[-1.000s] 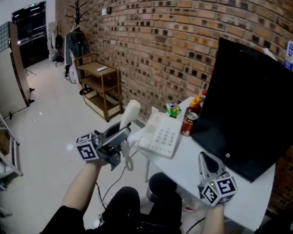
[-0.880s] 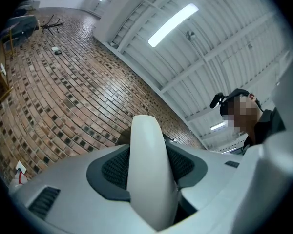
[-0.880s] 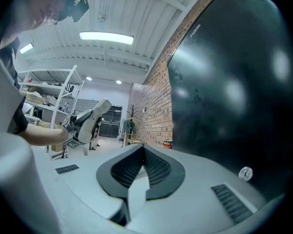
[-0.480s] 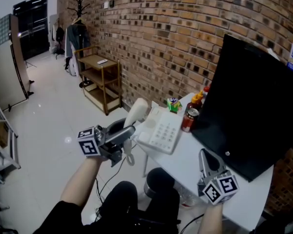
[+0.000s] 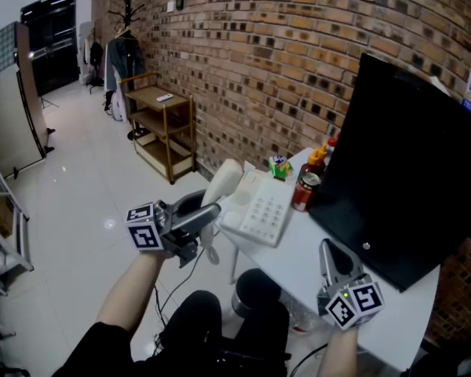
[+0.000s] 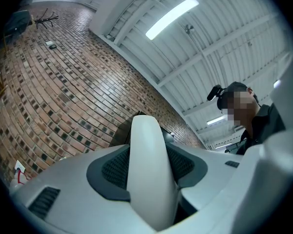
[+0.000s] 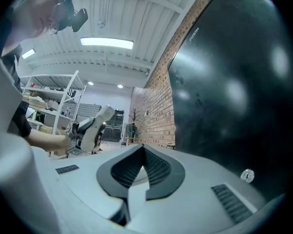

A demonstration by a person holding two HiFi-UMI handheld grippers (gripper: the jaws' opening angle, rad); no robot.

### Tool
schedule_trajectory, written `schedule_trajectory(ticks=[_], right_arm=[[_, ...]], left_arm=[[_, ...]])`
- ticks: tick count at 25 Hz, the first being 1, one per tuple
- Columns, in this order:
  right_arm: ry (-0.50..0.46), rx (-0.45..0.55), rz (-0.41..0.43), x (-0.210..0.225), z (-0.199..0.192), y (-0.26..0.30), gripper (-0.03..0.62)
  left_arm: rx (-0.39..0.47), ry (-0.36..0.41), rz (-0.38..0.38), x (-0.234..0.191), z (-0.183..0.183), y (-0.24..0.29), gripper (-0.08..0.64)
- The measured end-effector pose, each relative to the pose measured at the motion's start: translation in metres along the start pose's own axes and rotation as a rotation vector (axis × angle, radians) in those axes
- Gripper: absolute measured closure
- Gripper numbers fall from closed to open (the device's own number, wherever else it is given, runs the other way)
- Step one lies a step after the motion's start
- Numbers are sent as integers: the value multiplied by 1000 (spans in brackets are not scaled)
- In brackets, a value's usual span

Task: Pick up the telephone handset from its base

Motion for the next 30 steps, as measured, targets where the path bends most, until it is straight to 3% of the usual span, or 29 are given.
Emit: schedule_trajectory(ticks=[16, 24, 30], right_arm=[[-6, -8, -7, 0, 3, -1, 584], [4, -12, -4, 2, 1, 0, 584], [3, -19, -7, 5, 0, -2, 584]], left_arm=[[-2, -35, -9, 3, -5, 1, 342], [-19, 5, -2, 4, -2, 9, 342], [-21, -32, -8, 2, -11, 11, 342]])
Point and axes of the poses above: the fingertips, and each gripper's own axes: y forward along the fingers, x to its right, z out of its top, the point moved 7 cm from there along -y, backward along the fingers, and after that the axes turned 7 degrees about -z, right-handed, at the moved point
